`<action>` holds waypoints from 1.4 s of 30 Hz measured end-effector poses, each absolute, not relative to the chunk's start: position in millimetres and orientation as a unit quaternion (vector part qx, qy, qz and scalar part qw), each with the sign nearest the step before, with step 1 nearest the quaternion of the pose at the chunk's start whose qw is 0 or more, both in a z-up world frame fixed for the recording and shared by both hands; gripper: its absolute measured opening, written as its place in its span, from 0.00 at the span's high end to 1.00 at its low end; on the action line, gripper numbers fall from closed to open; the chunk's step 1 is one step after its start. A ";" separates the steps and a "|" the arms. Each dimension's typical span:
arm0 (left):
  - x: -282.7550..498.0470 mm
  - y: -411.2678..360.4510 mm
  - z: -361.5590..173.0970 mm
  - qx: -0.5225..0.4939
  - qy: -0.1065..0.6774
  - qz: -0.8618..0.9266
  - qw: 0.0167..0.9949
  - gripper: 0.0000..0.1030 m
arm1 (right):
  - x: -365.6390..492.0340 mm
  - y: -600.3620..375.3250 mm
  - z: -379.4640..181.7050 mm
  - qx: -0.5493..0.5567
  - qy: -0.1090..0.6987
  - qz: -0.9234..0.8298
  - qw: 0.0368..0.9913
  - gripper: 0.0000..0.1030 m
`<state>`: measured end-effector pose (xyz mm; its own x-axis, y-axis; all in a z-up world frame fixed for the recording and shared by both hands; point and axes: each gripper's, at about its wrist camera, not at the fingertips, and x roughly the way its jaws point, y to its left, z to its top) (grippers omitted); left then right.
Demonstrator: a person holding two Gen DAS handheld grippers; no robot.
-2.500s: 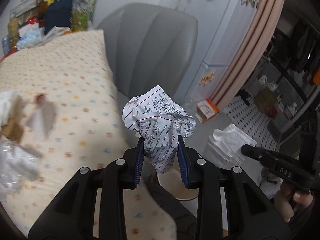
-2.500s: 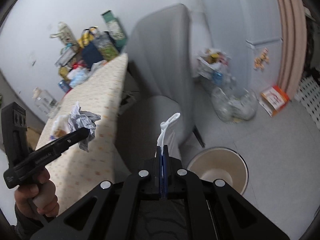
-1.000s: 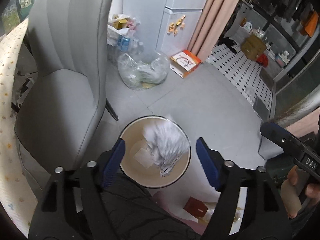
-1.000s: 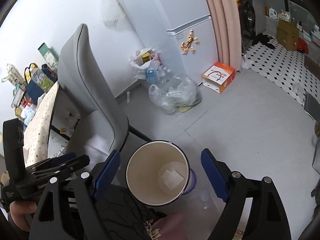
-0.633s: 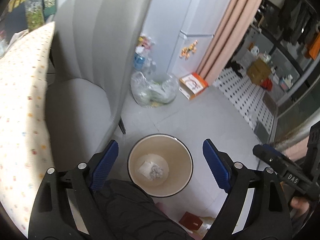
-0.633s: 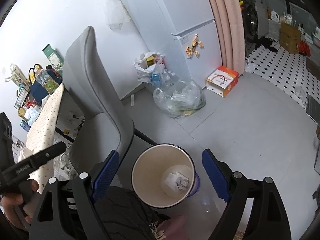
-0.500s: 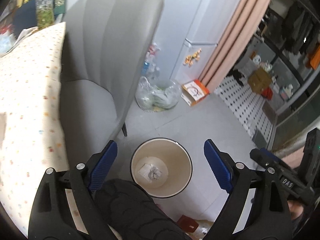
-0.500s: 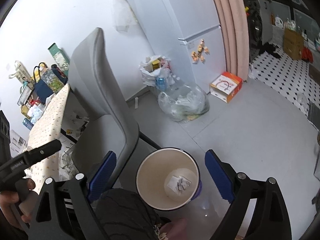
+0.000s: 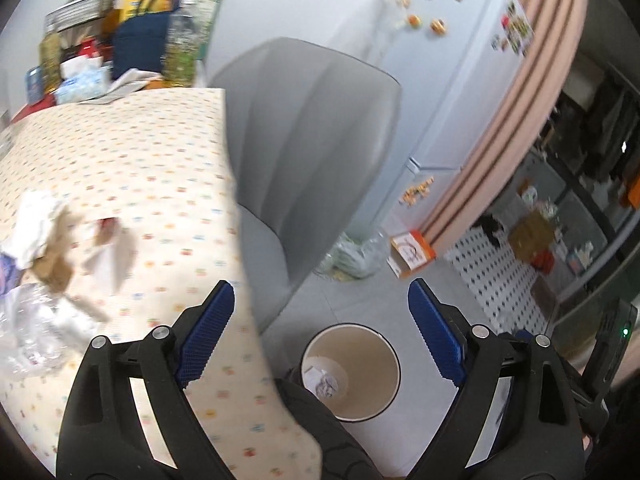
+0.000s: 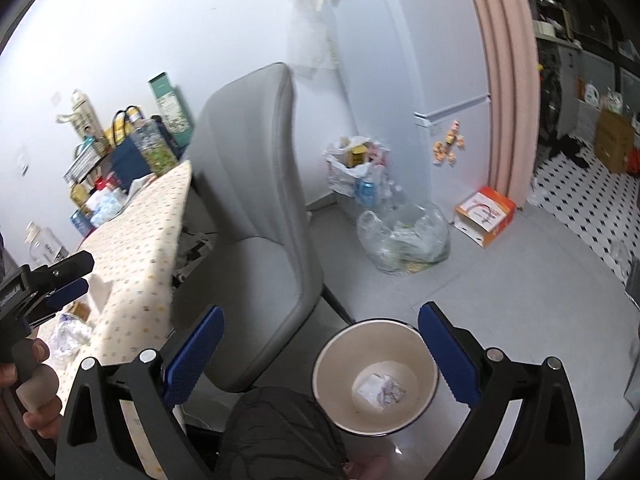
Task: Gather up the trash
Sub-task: 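Move both open tools back to the trash pile on the table, then grasp the white tissue with the left tool while the right tool grasps the small white paper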
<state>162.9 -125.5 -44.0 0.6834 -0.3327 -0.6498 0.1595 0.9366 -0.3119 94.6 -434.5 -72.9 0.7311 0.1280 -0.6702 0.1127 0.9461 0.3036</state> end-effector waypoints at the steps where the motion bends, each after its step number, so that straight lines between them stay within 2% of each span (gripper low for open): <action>1: 160.6 -114.9 -42.3 -0.123 0.370 -0.129 0.912 0.15 | 95.6 -425.3 -68.7 0.161 0.365 0.014 0.917 0.07; 19: 126.9 27.8 -31.0 -0.199 0.315 -0.034 0.927 0.15 | 115.8 -293.9 -29.4 0.104 0.364 0.135 0.916 0.07; 28: 117.6 70.7 -37.1 -0.224 0.307 -0.002 0.925 0.15 | 131.7 -229.2 -19.9 0.094 0.362 0.189 0.908 0.07; 33: 117.7 94.0 -46.2 -0.238 0.309 0.012 0.921 0.19 | 145.3 -195.6 -21.6 0.083 0.371 0.211 0.900 0.08; 34: 118.5 98.3 -48.4 -0.241 0.310 0.015 0.920 0.20 | 149.4 -188.0 -23.2 0.083 0.376 0.219 0.897 0.09; 37: 123.5 106.5 -53.9 -0.244 0.316 0.022 0.917 0.23 | 162.7 -171.2 -31.9 0.088 0.398 0.242 0.881 0.24; 42: 135.7 112.5 -60.8 -0.244 0.327 0.023 0.913 0.30 | 185.0 -144.5 -46.2 0.100 0.428 0.258 0.860 0.41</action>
